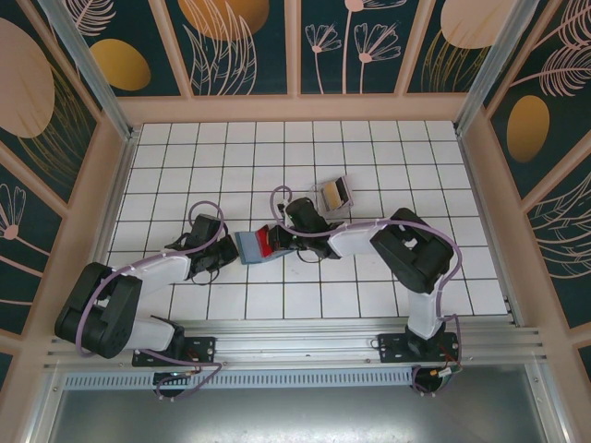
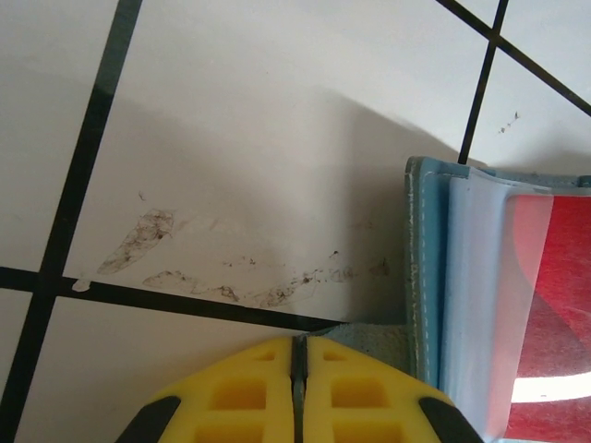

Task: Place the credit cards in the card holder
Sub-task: Insert the credit card into the card slot.

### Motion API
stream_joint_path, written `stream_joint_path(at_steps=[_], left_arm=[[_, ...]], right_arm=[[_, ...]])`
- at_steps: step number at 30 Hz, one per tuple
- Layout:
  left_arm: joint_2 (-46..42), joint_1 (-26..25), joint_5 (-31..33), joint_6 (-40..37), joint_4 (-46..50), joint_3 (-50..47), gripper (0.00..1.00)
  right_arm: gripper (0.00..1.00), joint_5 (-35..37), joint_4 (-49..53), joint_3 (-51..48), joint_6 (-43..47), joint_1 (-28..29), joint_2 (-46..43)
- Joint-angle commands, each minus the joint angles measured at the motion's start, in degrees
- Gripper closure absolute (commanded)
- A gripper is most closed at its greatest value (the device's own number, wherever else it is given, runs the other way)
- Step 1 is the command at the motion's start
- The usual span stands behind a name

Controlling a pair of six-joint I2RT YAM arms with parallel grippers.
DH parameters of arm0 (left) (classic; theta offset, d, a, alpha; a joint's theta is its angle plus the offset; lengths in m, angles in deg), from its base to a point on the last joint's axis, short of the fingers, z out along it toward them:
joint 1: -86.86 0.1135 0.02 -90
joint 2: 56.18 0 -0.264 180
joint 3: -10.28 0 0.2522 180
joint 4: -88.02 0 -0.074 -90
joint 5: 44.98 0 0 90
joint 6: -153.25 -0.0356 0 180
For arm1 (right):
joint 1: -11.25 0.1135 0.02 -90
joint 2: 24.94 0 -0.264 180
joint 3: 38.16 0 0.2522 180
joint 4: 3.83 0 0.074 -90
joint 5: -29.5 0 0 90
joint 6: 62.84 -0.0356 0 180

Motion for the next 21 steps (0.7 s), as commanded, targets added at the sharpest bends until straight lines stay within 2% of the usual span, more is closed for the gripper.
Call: stream_joint_path(at_steps=[1, 10, 21], left_arm=[[-0.65, -0.74, -2.3, -0.16, 2.21, -1.03, 0.95], [-0.74, -0.74, -2.22, -0.35, 2.47, -0.68, 0.96], [-1.19, -0.79, -2.09, -0.2, 2.78, -0.77, 0.96]], right_arm=[[1.0, -0.34, -1.11, -3.12, -2.83, -1.48, -1.24], [1.0, -6.49, -9.99, -6.67, -7.36, -3.83, -2.45], [1.0, -6.53, -10.75, -7.25, -6.57, -3.98, -1.11]])
